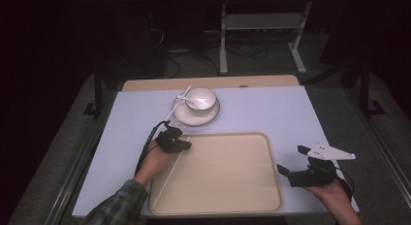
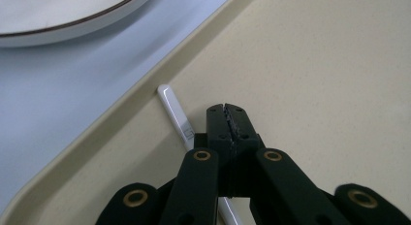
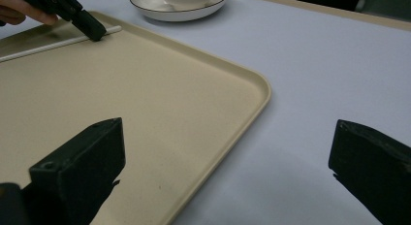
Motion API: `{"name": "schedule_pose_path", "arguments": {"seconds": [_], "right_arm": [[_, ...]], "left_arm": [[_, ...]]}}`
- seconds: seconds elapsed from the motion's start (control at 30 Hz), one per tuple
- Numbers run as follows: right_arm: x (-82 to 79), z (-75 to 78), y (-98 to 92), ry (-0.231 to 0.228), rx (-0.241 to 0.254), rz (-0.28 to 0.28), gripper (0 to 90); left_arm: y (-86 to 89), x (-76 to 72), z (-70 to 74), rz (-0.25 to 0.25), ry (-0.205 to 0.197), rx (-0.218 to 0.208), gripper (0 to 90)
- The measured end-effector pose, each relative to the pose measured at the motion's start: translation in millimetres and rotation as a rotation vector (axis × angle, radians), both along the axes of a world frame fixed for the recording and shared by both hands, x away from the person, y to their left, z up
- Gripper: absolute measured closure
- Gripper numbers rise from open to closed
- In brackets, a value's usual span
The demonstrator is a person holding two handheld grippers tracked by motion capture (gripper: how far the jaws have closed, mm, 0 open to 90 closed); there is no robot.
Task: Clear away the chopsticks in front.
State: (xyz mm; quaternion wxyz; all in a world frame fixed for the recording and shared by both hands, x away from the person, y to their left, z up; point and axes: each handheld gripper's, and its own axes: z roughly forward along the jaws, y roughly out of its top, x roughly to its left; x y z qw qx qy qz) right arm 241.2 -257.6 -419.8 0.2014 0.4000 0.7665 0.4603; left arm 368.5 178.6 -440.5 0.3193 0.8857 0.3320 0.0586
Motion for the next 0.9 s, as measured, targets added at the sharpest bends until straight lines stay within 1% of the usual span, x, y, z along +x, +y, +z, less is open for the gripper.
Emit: {"name": "schedule_pose_path", "arguments": {"seconds": [0.07,0.23,0.27,0.3,0.33,0.5,0.53,0.57,0.87,0.9], "right_arm": [[0.0,0.0,0.1,0.000,0.000,0.000,0.0],[0.2,-0.1,0.0,0.000,-0.001,-0.001,0.0],[0.2,-0.1,0.0,0.000,-0.001,-0.001,0.0],[0.0,0.0,-0.1,0.000,0.000,-0.001,0.0],[0.0,0.0,-0.1,0.000,0.000,-0.001,0.0],[0.3,0.0,0.1,0.000,-0.001,-0.001,0.0],[0.3,0.0,0.1,0.000,-0.001,-0.001,0.0],[0.2,0.0,-0.1,0.001,-0.001,-0.002,0.0],[0.2,0.0,0.1,0.000,-0.001,-0.002,0.0],[0.1,0.1,0.0,0.001,-0.001,-0.003,0.0]], "left_arm": [[2.0,-0.7,0.2,0.003,-0.001,0.002,89.5],[15.4,-5.8,0.8,0.020,-0.003,0.006,89.5],[15.4,-5.8,0.8,0.020,-0.003,0.006,89.5],[19.9,-8.1,0.9,0.030,-0.001,0.003,89.5],[19.9,-8.1,0.9,0.030,-0.001,0.003,89.5],[34.3,-12.9,1.4,0.059,-0.003,0.005,89.5],[34.3,-12.9,1.4,0.059,-0.003,0.005,89.5],[38.1,-14.6,1.5,0.068,-0.002,-0.001,89.5],[47.3,-19.8,3.4,0.081,-0.006,0.007,89.5],[49.8,-19.9,3.3,0.090,-0.004,0.006,89.5]]}}
